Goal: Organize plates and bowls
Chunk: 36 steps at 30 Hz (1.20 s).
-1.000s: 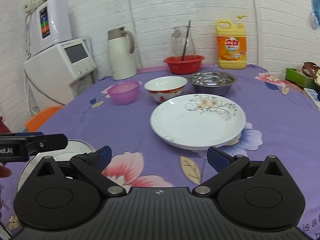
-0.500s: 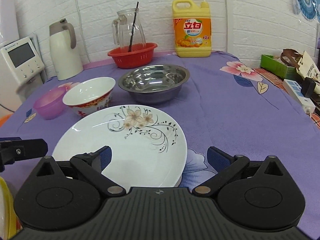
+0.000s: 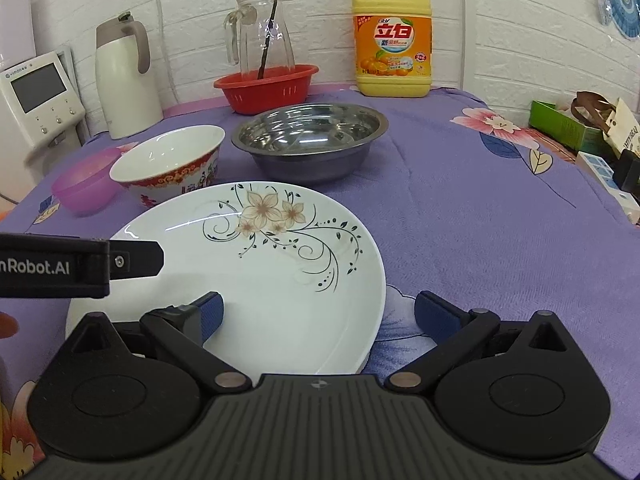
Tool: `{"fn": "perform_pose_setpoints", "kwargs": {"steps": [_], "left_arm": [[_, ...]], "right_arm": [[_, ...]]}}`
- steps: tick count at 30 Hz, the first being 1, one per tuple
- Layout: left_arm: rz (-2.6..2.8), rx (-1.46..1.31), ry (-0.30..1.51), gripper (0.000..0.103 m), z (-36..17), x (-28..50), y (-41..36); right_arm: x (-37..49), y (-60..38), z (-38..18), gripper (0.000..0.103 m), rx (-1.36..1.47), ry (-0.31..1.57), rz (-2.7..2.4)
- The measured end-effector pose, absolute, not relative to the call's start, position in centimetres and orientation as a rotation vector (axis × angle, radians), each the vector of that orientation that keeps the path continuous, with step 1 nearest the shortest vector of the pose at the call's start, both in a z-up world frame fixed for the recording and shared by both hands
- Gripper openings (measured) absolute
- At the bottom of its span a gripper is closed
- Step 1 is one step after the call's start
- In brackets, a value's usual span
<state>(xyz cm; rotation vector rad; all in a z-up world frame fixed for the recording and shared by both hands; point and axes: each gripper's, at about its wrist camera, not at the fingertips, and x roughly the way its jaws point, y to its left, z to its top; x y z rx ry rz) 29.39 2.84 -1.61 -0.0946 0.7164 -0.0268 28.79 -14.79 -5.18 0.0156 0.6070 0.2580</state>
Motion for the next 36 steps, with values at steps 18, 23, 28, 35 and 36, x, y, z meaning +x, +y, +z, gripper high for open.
{"fn": "perform_pose_setpoints", "kwargs": {"steps": [18, 23, 28, 35, 36], "left_arm": [[-0.030, -0.104, 0.759, 0.083, -3.2, 30.7, 1.8], [-0.023, -0.095, 0.758, 0.083, -3.2, 30.9, 1.4], [-0.023, -0.096, 0.755, 0.083, -3.2, 30.8, 1.3], [-0.031, -0.097, 0.746, 0.083, -3.3, 30.8, 1.4], [-0.035, -0.098, 0.741, 0.083, -3.3, 30.8, 1.4]], "right_arm": [[28.8, -14.5, -5.3, 0.103, 0.005, 0.607, 0.258], [28.8, -14.5, -5.3, 0.103, 0.005, 0.607, 0.258], [28.8, -14.5, -5.3, 0.103, 0.005, 0.607, 0.258], [28.8, -14.5, -5.3, 0.103, 0.005, 0.607, 0.258], [28.8, -14.5, -5.3, 0.103, 0.005, 0.607, 0.258]]}}
